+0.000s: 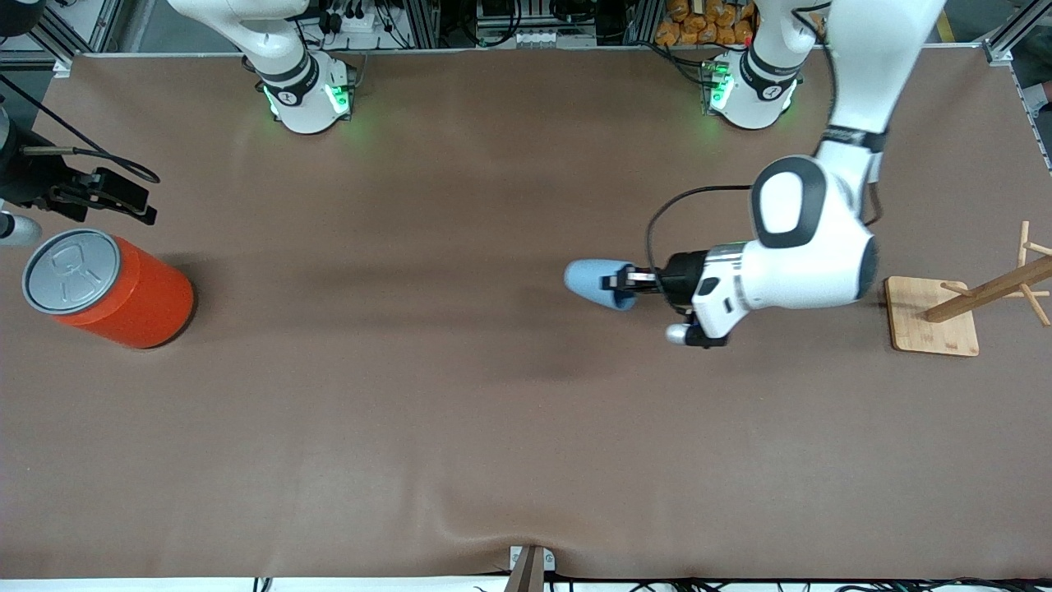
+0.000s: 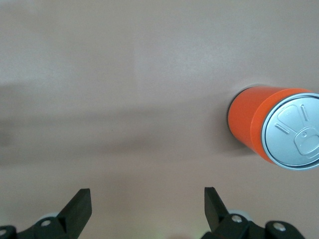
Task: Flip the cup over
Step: 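Lift the cup with the left gripper and rotate it upright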
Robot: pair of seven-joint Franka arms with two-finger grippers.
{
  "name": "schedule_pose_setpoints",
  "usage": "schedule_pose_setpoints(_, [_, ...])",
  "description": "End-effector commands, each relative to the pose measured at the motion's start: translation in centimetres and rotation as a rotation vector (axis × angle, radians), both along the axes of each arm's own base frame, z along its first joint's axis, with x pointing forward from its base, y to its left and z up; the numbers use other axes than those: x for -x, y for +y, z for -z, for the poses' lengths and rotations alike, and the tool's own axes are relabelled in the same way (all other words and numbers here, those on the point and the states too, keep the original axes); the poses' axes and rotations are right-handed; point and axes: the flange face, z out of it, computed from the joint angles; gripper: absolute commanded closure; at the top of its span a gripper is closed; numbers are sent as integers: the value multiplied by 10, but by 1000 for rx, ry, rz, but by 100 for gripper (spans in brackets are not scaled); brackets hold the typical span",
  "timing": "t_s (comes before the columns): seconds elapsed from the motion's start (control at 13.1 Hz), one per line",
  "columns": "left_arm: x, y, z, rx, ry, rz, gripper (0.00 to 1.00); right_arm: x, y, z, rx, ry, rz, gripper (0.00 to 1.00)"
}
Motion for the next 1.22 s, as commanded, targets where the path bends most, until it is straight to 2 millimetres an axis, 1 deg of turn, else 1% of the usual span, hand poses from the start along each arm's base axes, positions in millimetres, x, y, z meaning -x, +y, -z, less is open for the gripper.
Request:
schedule_pose_setpoints(0.0, [10,57,-27,-158,-66,13,100,3,-3,-9,-4,-7,18,0])
schedule_pose_setpoints(0.08, [12,78,-26,-193,-73,7,100,3,-3,-8,-5,-6,20,0])
schedule_pose_setpoints(0.15, [19,86,-30,-264,-107,37,100,2,-3,-8,-7,-5,21,0])
schedule_pose_setpoints(0.23, [27,94,-28,-357,-150,67,100,2,-3,-8,-7,-5,21,0])
schedule_pose_setpoints(0.31, [33,110,-25,-416,-174,70,100,3,-3,-9,-7,-7,21,0])
schedule_pose_setpoints(0.46, [39,150,-18,-540,-206,79,100,3,-3,-9,-5,-7,21,0])
schedule_pose_setpoints(0.53, [51,161,-8,-609,-266,91,100,3,-3,-9,-7,-7,21,0])
schedule_pose_setpoints(0.61, [67,174,7,-636,-319,61,100,3,-3,-9,-7,-7,21,0])
schedule_pose_setpoints(0.69, [81,179,25,-648,-377,37,100,2,-3,-8,-7,-7,21,0])
schedule_pose_setpoints(0.76, [87,181,38,-653,-405,30,100,2,-3,-8,-8,-7,21,0])
schedule_pose_setpoints(1.07, [99,184,76,-658,-406,-4,100,0,-2,-8,-13,-16,28,0])
schedule_pose_setpoints(1.14, [99,185,83,-658,-394,-8,100,0,-3,-9,-14,-20,30,0])
